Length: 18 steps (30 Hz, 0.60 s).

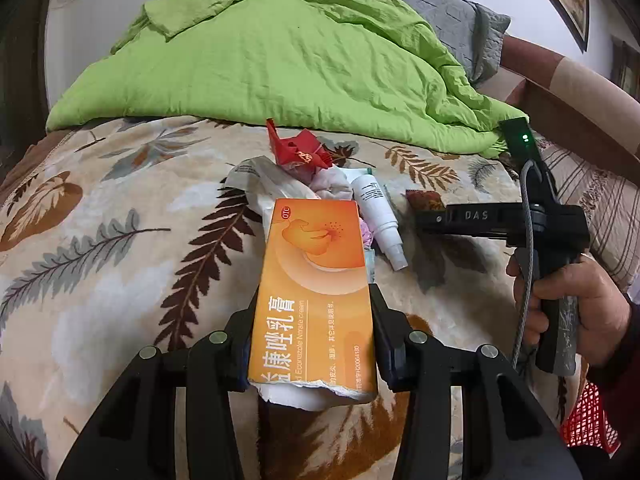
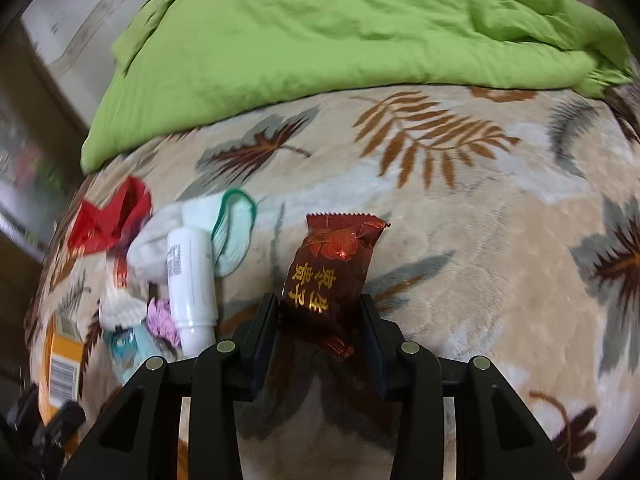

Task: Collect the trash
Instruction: 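Grasp the orange ointment box with the left tool while the right tool grasps the red-brown candy wrapper, then lift the orange box and candy wrapper off the blanket with both tools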

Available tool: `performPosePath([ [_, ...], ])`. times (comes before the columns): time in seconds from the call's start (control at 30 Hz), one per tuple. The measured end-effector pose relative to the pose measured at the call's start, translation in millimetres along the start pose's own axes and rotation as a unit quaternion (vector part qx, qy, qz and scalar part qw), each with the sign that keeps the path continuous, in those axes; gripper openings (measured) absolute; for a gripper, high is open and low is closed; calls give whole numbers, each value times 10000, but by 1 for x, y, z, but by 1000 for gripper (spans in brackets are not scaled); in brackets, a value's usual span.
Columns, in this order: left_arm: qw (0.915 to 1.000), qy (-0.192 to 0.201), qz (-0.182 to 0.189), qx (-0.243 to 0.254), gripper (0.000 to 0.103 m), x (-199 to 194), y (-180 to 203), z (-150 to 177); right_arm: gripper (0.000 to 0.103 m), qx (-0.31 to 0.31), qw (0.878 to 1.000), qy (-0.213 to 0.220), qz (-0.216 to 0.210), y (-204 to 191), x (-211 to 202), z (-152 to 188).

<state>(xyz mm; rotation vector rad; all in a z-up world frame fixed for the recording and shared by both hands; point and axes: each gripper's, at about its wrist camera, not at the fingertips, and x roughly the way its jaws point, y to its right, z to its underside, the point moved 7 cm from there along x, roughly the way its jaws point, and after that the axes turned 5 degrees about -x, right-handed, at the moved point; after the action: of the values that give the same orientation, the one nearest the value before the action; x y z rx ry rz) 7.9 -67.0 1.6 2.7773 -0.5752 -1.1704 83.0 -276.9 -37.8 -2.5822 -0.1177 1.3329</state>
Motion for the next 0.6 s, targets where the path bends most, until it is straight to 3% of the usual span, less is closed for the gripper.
performPosePath([
  [0.1, 10000, 10, -25, 4, 45, -1, -1, 1, 57, 186, 9998, -62, -4, 0, -1, -1],
  [0.27, 10000, 51, -2, -23, 45, -4, -2, 0, 61, 327, 9994, -81, 95, -1, 5, -7],
  [0.33, 10000, 61, 11, -54, 45, -5, -3, -1, 45, 404, 9990, -102, 168, 2, 8, -9],
  [0.47, 9999, 124, 25, -80, 45, -9, -1, -3, 41, 541, 9984, -32, 167, 3, 0, -5],
  [0.6, 9998, 208, 21, -58, 45, -14, 2, -4, 40, 272, 9991, 247, 228, -16, -33, 11],
])
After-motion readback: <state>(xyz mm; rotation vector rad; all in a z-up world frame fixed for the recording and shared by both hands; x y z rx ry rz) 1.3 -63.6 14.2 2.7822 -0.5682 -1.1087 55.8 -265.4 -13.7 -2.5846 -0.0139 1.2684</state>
